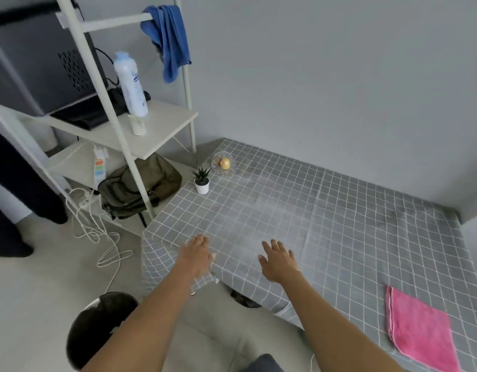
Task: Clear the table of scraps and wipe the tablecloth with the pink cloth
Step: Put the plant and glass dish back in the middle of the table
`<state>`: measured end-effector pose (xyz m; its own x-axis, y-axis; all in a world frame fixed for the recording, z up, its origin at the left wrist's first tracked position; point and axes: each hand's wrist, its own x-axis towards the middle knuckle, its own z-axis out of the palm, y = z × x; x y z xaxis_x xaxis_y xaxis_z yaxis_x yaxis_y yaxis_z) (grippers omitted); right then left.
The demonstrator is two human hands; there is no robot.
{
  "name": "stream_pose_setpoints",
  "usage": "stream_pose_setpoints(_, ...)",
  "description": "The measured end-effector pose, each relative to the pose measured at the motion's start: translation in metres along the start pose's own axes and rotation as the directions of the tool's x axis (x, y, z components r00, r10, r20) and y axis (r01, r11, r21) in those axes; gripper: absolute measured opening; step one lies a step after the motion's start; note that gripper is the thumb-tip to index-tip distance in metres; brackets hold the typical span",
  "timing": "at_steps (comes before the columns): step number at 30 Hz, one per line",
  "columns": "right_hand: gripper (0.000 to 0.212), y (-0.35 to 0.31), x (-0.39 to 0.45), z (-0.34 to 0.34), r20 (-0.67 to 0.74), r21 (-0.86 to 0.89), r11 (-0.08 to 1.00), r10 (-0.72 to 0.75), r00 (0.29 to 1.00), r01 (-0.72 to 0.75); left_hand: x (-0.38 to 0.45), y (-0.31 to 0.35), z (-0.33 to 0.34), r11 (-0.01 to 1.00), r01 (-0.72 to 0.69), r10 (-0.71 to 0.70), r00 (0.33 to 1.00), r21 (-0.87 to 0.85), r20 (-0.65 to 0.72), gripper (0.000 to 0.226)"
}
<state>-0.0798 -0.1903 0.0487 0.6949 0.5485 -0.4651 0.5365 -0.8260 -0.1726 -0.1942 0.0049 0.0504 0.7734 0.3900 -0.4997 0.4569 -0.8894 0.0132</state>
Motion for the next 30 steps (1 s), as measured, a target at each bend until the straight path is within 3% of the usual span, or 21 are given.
stream_pose_setpoints(11,0.057,-0.022,0.094,-0.037,-0.012,-0.017,0.991,-0.132,0.991,0.132,0.051,-0.02,-0.036,0.994,0.106,-0.106,0.994,-0.039,-0.004,0.061)
stream_pose_setpoints(24,0.057,-0.011,0.215,-0.094,0.004,-0.049,0.989,-0.141,0.99,0.141,0.129,-0.049,-0.079,0.976,0.195,-0.202,0.978,-0.101,-0.057,0.062)
stream_pose_setpoints(30,0.058,-0.033,0.26,-0.115,-0.003,-0.037,0.987,-0.159,0.987,0.159,0.159,-0.072,-0.085,0.969,0.209,-0.214,0.977,-0.133,-0.02,0.063)
